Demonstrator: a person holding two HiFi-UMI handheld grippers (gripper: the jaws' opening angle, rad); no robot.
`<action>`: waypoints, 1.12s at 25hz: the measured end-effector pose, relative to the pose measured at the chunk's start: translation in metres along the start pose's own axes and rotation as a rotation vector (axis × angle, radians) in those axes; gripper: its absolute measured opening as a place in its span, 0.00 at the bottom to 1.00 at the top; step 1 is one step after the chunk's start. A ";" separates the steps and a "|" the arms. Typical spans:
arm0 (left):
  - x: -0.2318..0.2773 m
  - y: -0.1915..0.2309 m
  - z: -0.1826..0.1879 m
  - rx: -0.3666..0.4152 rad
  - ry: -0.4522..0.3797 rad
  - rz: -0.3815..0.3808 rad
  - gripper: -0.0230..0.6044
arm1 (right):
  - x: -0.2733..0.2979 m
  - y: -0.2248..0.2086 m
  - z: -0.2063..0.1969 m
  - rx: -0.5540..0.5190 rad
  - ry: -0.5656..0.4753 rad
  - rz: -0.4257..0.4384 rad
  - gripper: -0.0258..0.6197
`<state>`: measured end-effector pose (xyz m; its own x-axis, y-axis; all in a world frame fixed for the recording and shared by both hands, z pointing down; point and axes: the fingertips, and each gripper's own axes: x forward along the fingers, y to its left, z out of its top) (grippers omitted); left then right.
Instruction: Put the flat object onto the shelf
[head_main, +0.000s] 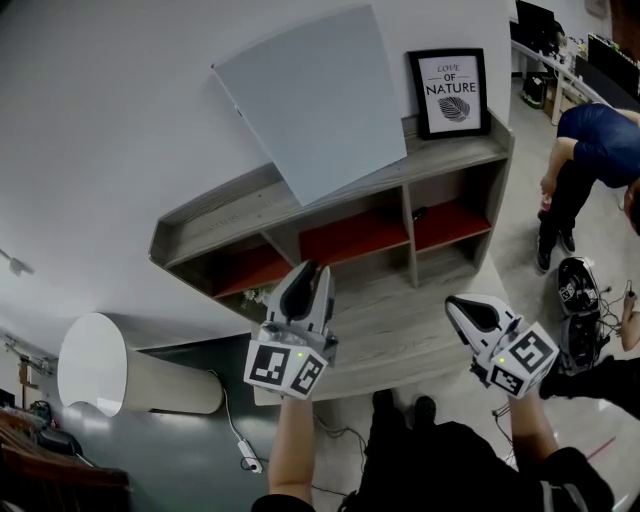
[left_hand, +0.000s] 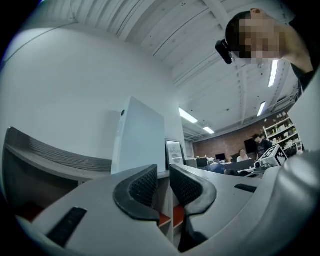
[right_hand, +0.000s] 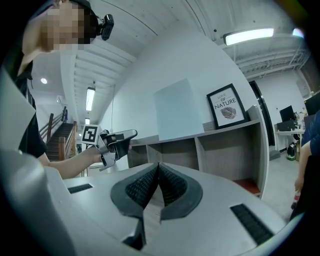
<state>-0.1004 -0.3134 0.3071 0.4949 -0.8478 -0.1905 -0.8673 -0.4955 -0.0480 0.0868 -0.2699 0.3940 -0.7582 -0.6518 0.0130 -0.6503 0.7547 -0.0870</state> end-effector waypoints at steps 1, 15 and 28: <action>-0.001 -0.003 -0.002 0.001 0.005 -0.001 0.17 | -0.001 0.001 0.000 0.002 -0.001 0.001 0.06; -0.025 -0.035 -0.025 -0.006 0.066 -0.011 0.06 | -0.011 0.016 -0.008 0.023 -0.002 0.017 0.06; -0.092 -0.065 -0.030 -0.065 0.077 -0.050 0.06 | -0.041 0.057 -0.011 0.022 -0.006 -0.059 0.06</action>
<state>-0.0877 -0.2088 0.3571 0.5427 -0.8322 -0.1139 -0.8371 -0.5470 0.0085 0.0807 -0.1993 0.3993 -0.7179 -0.6960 0.0127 -0.6929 0.7128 -0.1085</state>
